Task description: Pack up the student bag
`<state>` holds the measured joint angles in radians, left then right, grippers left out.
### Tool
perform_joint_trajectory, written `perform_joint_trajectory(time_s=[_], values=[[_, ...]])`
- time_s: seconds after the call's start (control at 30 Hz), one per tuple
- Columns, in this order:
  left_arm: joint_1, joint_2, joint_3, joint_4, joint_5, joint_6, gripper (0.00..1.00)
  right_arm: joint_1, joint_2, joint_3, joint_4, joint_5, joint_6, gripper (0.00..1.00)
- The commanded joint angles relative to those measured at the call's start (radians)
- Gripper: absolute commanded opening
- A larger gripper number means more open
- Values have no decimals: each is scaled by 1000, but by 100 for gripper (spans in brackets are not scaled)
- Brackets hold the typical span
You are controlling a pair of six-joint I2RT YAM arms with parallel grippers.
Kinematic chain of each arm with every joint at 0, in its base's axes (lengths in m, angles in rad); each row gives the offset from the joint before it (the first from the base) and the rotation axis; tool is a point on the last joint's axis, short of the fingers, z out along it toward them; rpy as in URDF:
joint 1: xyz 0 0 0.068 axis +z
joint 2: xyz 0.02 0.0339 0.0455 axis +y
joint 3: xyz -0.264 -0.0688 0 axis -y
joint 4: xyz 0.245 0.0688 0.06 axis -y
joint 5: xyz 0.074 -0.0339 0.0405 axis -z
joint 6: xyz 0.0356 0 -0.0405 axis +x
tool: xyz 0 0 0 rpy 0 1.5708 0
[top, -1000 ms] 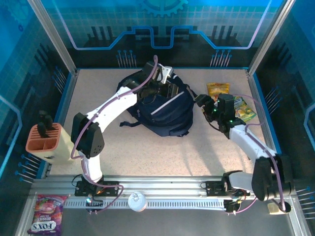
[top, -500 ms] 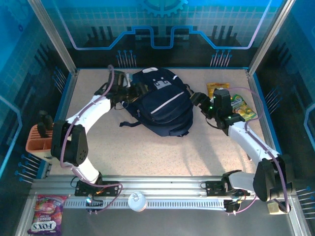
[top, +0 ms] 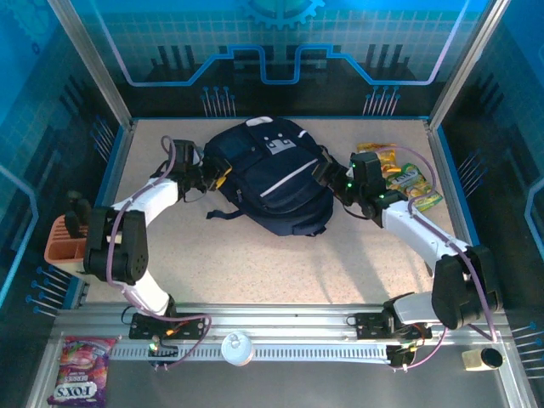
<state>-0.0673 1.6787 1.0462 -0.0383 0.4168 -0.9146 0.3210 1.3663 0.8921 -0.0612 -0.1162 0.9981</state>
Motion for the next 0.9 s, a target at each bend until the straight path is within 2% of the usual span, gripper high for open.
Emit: perform_joint_trajectory(time_s=[0.0, 0.2, 0.4, 0.8, 0.87], values=[[1, 51, 29, 15, 81, 1, 44, 10, 16, 32, 10, -22, 7, 78], [0, 95, 53, 10, 112, 23, 45, 15, 49, 41, 20, -63, 16, 77], [-21, 139, 102, -16, 140, 46, 37, 21, 103, 58, 40, -115, 18, 74], [-47, 129, 105, 4, 149, 18, 2, 14, 339, 241, 9, -208, -39, 70], [-54, 114, 92, 19, 150, 4, 0, 4, 387, 297, -7, -215, -76, 69]])
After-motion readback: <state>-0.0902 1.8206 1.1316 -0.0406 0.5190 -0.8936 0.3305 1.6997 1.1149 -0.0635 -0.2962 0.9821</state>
